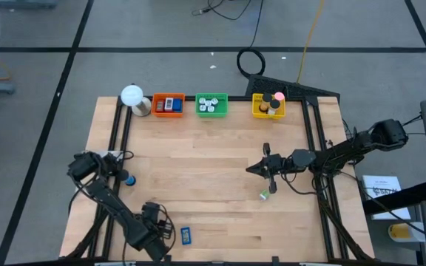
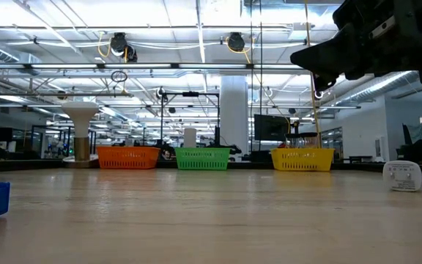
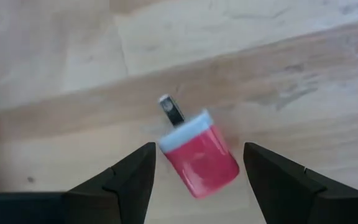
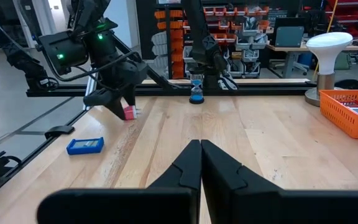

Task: Pick & Place Office items
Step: Put the red charger adapter into the green basket

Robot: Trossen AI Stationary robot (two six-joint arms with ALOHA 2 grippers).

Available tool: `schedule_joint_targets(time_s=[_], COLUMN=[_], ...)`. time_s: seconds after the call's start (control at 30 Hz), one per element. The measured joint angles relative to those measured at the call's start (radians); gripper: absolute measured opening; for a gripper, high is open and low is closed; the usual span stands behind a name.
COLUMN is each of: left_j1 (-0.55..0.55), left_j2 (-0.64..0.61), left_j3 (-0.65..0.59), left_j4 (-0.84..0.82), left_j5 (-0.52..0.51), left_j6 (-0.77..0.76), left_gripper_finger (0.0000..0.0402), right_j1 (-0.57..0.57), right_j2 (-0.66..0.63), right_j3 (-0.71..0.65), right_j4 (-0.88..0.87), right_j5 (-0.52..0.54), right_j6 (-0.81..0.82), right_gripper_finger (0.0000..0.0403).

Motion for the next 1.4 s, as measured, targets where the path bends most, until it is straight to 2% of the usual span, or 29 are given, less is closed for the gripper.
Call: schedule_joint_targets(time_s=[0.2, 0.47, 0.67, 0.83, 1.0, 1.13, 1.4], left_j1=[-0.051, -0.092, -0.069, -0.051, -0.050, -0.050, -0.051], left_j2=[0.000, 0.000, 0.000, 0.000, 0.000, 0.000, 0.000], left_j3=[0.000, 0.000, 0.000, 0.000, 0.000, 0.000, 0.000], left_j4=[0.010, 0.022, -0.005, -0.047, 0.000, 0.013, 0.011], left_j5=[0.028, -0.030, -0.029, -0.022, -0.062, -0.083, -0.109], left_j6=[-0.121, -0.193, -0.060, 0.015, 0.080, 0.080, 0.082], left_gripper_finger=[0.0246, 0.0231, 0.0222, 0.0256, 0.0282, 0.0256, 0.0152], right_j1=[0.000, 0.000, 0.000, 0.000, 0.000, 0.000, 0.000], right_j2=[0.000, 0.000, 0.000, 0.000, 0.000, 0.000, 0.000], right_j3=[0.000, 0.000, 0.000, 0.000, 0.000, 0.000, 0.000], right_j4=[0.000, 0.000, 0.000, 0.000, -0.001, -0.001, -0.001], right_j5=[0.000, 0.000, 0.000, 0.000, 0.000, 0.000, 0.000], right_j6=[0.000, 0.000, 0.000, 0.000, 0.003, 0.004, 0.004], right_gripper_finger=[0.0000, 0.0000, 0.0000, 0.0000, 0.0000, 0.0000, 0.0000])
